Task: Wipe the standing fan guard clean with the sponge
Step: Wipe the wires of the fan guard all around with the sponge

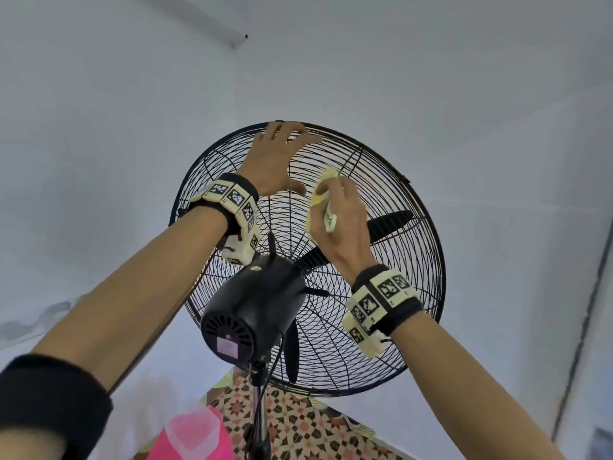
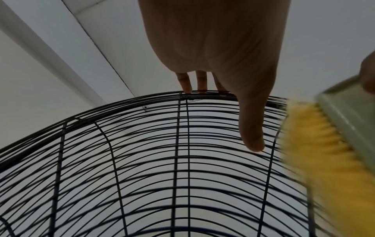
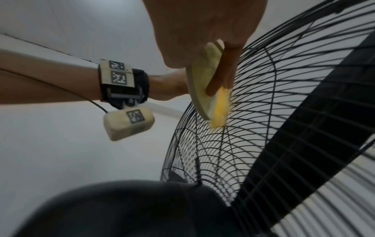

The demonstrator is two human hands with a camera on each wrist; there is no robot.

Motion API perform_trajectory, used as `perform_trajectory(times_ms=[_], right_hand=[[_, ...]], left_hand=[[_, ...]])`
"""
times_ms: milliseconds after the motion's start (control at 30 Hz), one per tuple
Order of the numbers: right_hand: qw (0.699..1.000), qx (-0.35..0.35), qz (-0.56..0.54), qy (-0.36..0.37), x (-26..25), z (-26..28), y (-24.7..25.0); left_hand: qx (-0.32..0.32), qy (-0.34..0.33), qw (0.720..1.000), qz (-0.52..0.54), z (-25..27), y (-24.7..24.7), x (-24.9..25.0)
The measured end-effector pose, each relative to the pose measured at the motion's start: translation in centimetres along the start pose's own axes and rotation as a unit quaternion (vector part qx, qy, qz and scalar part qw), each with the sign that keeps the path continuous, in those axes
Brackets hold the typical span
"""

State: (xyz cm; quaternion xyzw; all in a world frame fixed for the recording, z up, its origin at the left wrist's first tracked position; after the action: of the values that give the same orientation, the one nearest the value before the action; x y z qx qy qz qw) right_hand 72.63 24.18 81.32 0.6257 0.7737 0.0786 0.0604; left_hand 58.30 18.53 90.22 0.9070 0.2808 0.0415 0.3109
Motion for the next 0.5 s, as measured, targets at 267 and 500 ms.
perform_trajectory(times_ms=[267,500], right_hand=[[0.986,0.147,-0.06,-0.049,1.9,-1.4,2.7],[0.996,-0.016,-0.082,-0.027,0.9,1.0,-0.1]], left_hand=[[0.004,0.007,1.0,0.009,0.1,0.0,0.3],[-0.015,0.018,1.0,0.004,0.1,0.1,0.6]])
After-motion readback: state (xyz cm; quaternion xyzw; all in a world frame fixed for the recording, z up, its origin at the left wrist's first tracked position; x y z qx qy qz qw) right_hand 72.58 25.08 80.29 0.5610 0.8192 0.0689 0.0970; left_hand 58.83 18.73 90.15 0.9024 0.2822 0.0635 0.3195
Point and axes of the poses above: each hand's wrist, its own z-axis away from the middle knuckle, its own y-axis out of the back of the hand, x = y × z, the point moved 7 cm from there along -z, towards the middle knuckle, and after that the axes turned 10 degrees about y, right-handed, at the moved point
